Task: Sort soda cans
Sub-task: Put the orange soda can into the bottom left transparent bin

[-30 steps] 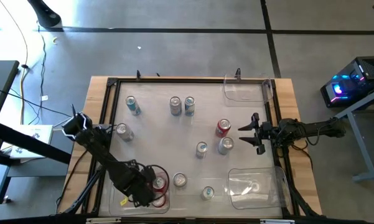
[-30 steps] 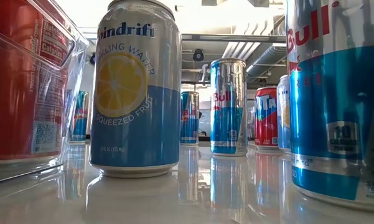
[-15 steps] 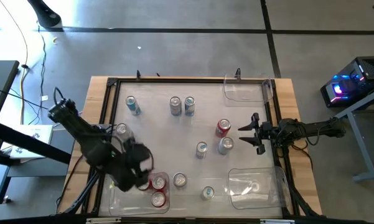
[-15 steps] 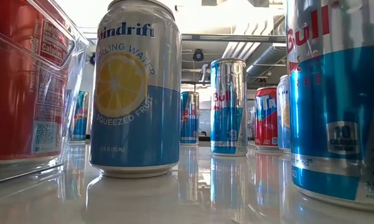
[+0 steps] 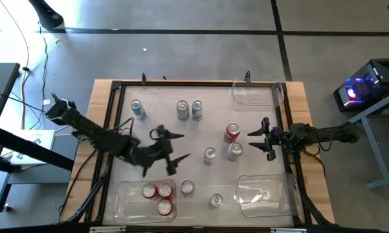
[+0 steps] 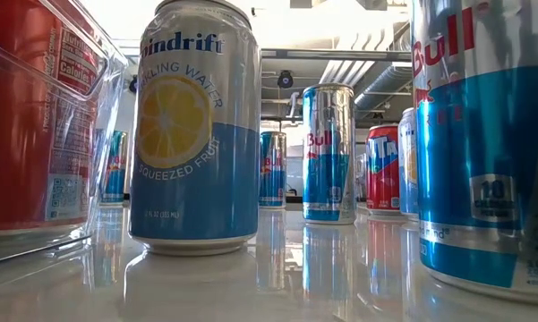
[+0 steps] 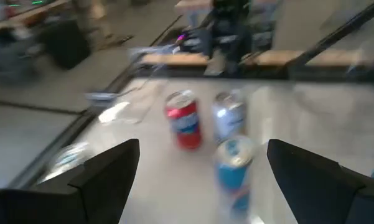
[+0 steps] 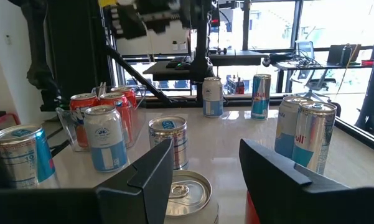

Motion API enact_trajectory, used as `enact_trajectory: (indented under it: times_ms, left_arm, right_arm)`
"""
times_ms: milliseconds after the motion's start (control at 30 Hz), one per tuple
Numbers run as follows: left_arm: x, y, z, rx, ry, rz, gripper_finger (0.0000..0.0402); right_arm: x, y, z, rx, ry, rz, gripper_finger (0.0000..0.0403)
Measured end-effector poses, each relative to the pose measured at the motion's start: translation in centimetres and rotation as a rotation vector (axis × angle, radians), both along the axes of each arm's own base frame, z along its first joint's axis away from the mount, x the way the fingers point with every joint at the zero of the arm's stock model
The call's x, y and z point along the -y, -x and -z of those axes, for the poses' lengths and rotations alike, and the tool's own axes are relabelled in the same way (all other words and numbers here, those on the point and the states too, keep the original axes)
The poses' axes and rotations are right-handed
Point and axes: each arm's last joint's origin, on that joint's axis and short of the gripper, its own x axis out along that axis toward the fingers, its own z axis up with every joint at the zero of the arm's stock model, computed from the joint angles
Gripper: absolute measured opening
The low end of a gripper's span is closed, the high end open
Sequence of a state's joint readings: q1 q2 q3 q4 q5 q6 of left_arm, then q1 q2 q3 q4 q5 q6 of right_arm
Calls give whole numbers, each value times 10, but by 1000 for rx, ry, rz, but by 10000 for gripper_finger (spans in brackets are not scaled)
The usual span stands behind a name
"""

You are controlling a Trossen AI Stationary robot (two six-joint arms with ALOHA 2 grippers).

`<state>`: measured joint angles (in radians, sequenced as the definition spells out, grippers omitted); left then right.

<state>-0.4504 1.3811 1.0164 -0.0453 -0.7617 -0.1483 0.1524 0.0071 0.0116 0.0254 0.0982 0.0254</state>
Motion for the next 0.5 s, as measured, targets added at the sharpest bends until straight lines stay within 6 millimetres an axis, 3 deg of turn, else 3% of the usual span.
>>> enact_trajectory:
  times_ms: [167,333,500]
  left_arm:
    - [-24,-10,34,183,35,13,349]
    - [-35,-6,49,307,56,-8,349]
    - [-33,-3,56,300,78,-2,349]
  right_arm:
    - [0,0,0,0,0,0,179]
    - [0,0,0,0,-1,0,179]
    - [0,1,-13,121,-219,-15,179]
